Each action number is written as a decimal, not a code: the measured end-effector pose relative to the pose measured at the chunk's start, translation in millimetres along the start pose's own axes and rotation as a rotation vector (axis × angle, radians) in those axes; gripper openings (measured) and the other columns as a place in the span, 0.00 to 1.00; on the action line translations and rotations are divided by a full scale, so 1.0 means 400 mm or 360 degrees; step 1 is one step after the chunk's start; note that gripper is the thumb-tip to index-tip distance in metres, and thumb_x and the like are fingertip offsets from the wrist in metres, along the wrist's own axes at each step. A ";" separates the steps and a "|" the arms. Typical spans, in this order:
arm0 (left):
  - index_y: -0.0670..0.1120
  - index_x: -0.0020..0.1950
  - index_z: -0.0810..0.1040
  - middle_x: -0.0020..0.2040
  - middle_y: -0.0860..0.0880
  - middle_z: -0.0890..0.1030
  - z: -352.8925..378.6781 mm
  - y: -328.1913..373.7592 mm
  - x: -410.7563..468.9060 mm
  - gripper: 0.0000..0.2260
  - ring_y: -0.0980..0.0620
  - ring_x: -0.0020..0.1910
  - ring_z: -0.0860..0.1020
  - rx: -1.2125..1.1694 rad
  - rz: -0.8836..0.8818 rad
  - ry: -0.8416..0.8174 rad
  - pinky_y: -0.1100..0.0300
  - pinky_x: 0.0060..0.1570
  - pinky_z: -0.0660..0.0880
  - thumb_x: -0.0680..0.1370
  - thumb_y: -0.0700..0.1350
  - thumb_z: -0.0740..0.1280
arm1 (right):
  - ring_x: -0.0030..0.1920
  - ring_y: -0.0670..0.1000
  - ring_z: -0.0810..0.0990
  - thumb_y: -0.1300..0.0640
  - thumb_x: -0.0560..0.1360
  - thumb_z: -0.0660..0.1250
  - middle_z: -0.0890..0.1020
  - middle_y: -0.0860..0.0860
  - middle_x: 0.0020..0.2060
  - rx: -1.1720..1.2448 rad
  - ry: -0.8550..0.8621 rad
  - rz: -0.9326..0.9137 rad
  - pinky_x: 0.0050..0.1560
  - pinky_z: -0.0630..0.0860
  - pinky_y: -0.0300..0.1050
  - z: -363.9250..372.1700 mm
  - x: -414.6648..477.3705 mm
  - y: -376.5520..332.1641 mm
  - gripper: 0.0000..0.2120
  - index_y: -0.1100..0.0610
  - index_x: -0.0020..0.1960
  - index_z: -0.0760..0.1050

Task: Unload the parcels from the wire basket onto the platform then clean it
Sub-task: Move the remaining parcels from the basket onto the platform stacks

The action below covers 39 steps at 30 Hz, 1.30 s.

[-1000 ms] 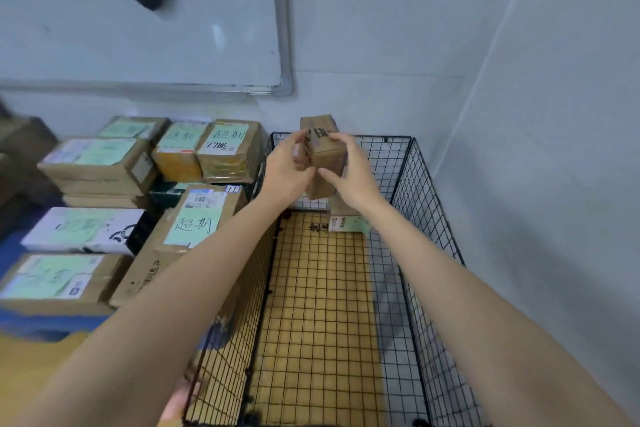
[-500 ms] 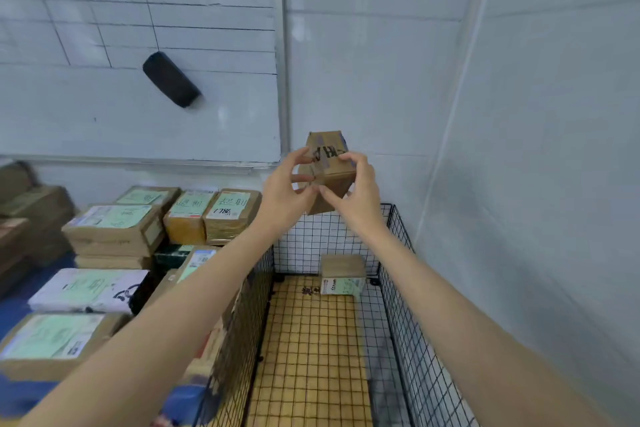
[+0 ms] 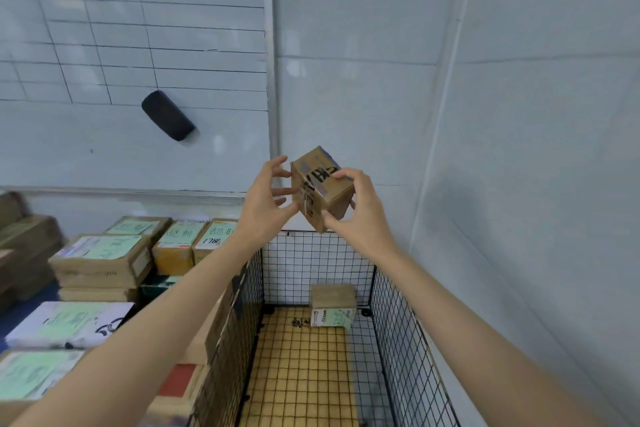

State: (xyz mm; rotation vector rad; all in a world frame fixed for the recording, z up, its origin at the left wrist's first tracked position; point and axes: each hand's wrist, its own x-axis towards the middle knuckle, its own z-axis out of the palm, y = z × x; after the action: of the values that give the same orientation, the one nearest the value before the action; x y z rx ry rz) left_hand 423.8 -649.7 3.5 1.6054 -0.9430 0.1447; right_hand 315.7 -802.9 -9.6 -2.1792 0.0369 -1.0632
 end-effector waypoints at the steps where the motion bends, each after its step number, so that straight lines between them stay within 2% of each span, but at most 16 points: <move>1: 0.52 0.74 0.64 0.61 0.55 0.74 -0.002 0.003 0.000 0.33 0.56 0.51 0.81 0.0009 0.0005 -0.0009 0.54 0.56 0.79 0.73 0.40 0.75 | 0.63 0.44 0.72 0.56 0.68 0.76 0.71 0.46 0.63 -0.0003 -0.0024 -0.0012 0.63 0.75 0.48 -0.009 -0.002 0.000 0.32 0.49 0.67 0.66; 3: 0.53 0.74 0.64 0.61 0.55 0.73 -0.003 0.009 -0.003 0.33 0.55 0.50 0.82 0.0045 0.0010 -0.0041 0.53 0.56 0.79 0.73 0.40 0.75 | 0.63 0.40 0.71 0.59 0.67 0.77 0.70 0.45 0.64 -0.0001 -0.0080 -0.0016 0.63 0.75 0.45 -0.024 -0.006 0.000 0.38 0.48 0.72 0.63; 5: 0.52 0.74 0.66 0.61 0.54 0.73 -0.001 0.017 -0.009 0.33 0.56 0.50 0.81 0.0091 -0.0007 -0.0081 0.53 0.57 0.79 0.73 0.40 0.75 | 0.62 0.36 0.71 0.63 0.67 0.77 0.70 0.44 0.64 -0.0005 -0.0139 0.0003 0.61 0.72 0.33 -0.035 -0.009 0.003 0.45 0.47 0.76 0.57; 7: 0.52 0.72 0.68 0.60 0.53 0.74 0.002 0.021 -0.014 0.31 0.55 0.50 0.82 0.0072 -0.0027 -0.0096 0.53 0.57 0.79 0.73 0.41 0.76 | 0.62 0.36 0.71 0.66 0.67 0.75 0.71 0.43 0.66 -0.0054 -0.0161 -0.0021 0.61 0.68 0.29 -0.045 -0.012 0.007 0.45 0.49 0.77 0.57; 11: 0.58 0.66 0.71 0.58 0.51 0.75 -0.001 0.025 -0.026 0.27 0.53 0.50 0.82 0.0022 -0.0032 -0.0091 0.52 0.57 0.80 0.72 0.43 0.76 | 0.67 0.44 0.70 0.63 0.67 0.75 0.73 0.43 0.66 -0.0264 -0.0147 -0.0146 0.66 0.70 0.43 -0.074 -0.016 0.009 0.38 0.47 0.72 0.65; 14: 0.61 0.67 0.69 0.59 0.51 0.74 -0.006 0.035 -0.036 0.28 0.51 0.52 0.81 0.0012 -0.0036 -0.0156 0.55 0.54 0.80 0.72 0.45 0.76 | 0.69 0.46 0.70 0.63 0.67 0.74 0.71 0.42 0.69 -0.0375 -0.0179 -0.0204 0.65 0.72 0.46 -0.093 -0.018 0.015 0.39 0.43 0.72 0.64; 17: 0.62 0.72 0.64 0.59 0.51 0.72 -0.009 0.043 -0.043 0.33 0.53 0.54 0.80 0.0031 -0.0006 -0.0233 0.68 0.48 0.77 0.73 0.47 0.76 | 0.68 0.44 0.70 0.66 0.68 0.73 0.67 0.41 0.72 -0.0394 -0.0200 -0.0237 0.59 0.75 0.45 -0.102 -0.022 0.012 0.38 0.42 0.71 0.64; 19: 0.62 0.72 0.64 0.61 0.50 0.71 -0.008 0.045 -0.046 0.31 0.56 0.54 0.78 0.0085 0.0036 -0.0261 0.68 0.51 0.77 0.74 0.47 0.75 | 0.64 0.39 0.68 0.68 0.69 0.71 0.66 0.41 0.71 -0.0317 -0.0226 -0.0228 0.54 0.76 0.41 -0.105 -0.025 0.004 0.37 0.44 0.71 0.65; 22: 0.61 0.68 0.67 0.63 0.48 0.69 -0.008 0.042 -0.049 0.26 0.55 0.58 0.76 0.0120 0.0066 -0.0252 0.65 0.56 0.76 0.75 0.46 0.74 | 0.65 0.35 0.67 0.69 0.69 0.72 0.64 0.40 0.70 -0.0186 -0.0266 -0.0207 0.56 0.76 0.39 -0.105 -0.026 -0.001 0.35 0.46 0.71 0.67; 25: 0.63 0.63 0.67 0.64 0.48 0.69 -0.007 0.039 -0.052 0.24 0.51 0.62 0.74 0.0087 0.0107 -0.0220 0.68 0.54 0.75 0.75 0.43 0.73 | 0.69 0.38 0.65 0.64 0.69 0.76 0.62 0.40 0.71 -0.0047 -0.0320 -0.0141 0.60 0.75 0.42 -0.103 -0.031 -0.006 0.35 0.46 0.70 0.67; 27: 0.64 0.61 0.67 0.65 0.49 0.69 -0.007 0.040 -0.058 0.24 0.50 0.60 0.76 0.0051 0.0106 -0.0183 0.68 0.52 0.76 0.76 0.42 0.73 | 0.71 0.42 0.65 0.58 0.69 0.78 0.61 0.40 0.72 0.0026 -0.0330 -0.0084 0.61 0.72 0.39 -0.104 -0.032 -0.018 0.35 0.46 0.71 0.67; 29: 0.63 0.61 0.67 0.66 0.50 0.68 -0.006 0.042 -0.068 0.23 0.51 0.58 0.77 0.0014 0.0108 -0.0154 0.70 0.51 0.76 0.76 0.42 0.72 | 0.72 0.44 0.64 0.53 0.70 0.78 0.60 0.40 0.73 0.0081 -0.0299 -0.0018 0.62 0.71 0.39 -0.104 -0.031 -0.031 0.32 0.44 0.69 0.68; 32: 0.62 0.60 0.67 0.67 0.53 0.67 -0.004 0.045 -0.081 0.22 0.54 0.61 0.76 -0.0055 0.0135 -0.0143 0.70 0.54 0.75 0.76 0.41 0.72 | 0.72 0.48 0.66 0.48 0.72 0.74 0.60 0.42 0.73 0.0248 -0.0256 0.0056 0.64 0.75 0.50 -0.099 -0.027 -0.049 0.21 0.40 0.62 0.70; 34: 0.63 0.59 0.67 0.67 0.53 0.67 -0.005 0.050 -0.088 0.22 0.59 0.60 0.76 -0.0097 0.0133 -0.0140 0.70 0.54 0.75 0.76 0.40 0.72 | 0.71 0.50 0.68 0.49 0.75 0.72 0.62 0.44 0.72 0.0330 -0.0218 0.0083 0.64 0.77 0.52 -0.093 -0.026 -0.057 0.15 0.43 0.58 0.71; 36: 0.63 0.58 0.67 0.68 0.52 0.66 -0.005 0.055 -0.094 0.21 0.68 0.57 0.75 -0.0124 0.0138 -0.0133 0.72 0.52 0.74 0.77 0.40 0.71 | 0.71 0.52 0.68 0.52 0.78 0.69 0.65 0.45 0.71 0.0346 -0.0164 0.0113 0.66 0.75 0.49 -0.088 -0.025 -0.063 0.09 0.46 0.55 0.70; 39: 0.61 0.58 0.68 0.67 0.52 0.66 -0.009 0.058 -0.105 0.19 0.69 0.56 0.75 -0.0167 0.0150 -0.0122 0.70 0.50 0.76 0.77 0.41 0.71 | 0.69 0.53 0.72 0.52 0.80 0.66 0.70 0.41 0.67 0.0448 -0.0090 0.0189 0.65 0.76 0.51 -0.079 -0.024 -0.068 0.08 0.47 0.54 0.67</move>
State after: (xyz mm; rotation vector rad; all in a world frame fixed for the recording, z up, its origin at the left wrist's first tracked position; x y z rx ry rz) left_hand 382.7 -625.4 -1.4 1.4794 -1.0690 0.0979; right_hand 279.8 -797.8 13.3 -1.9269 -0.0086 -0.8822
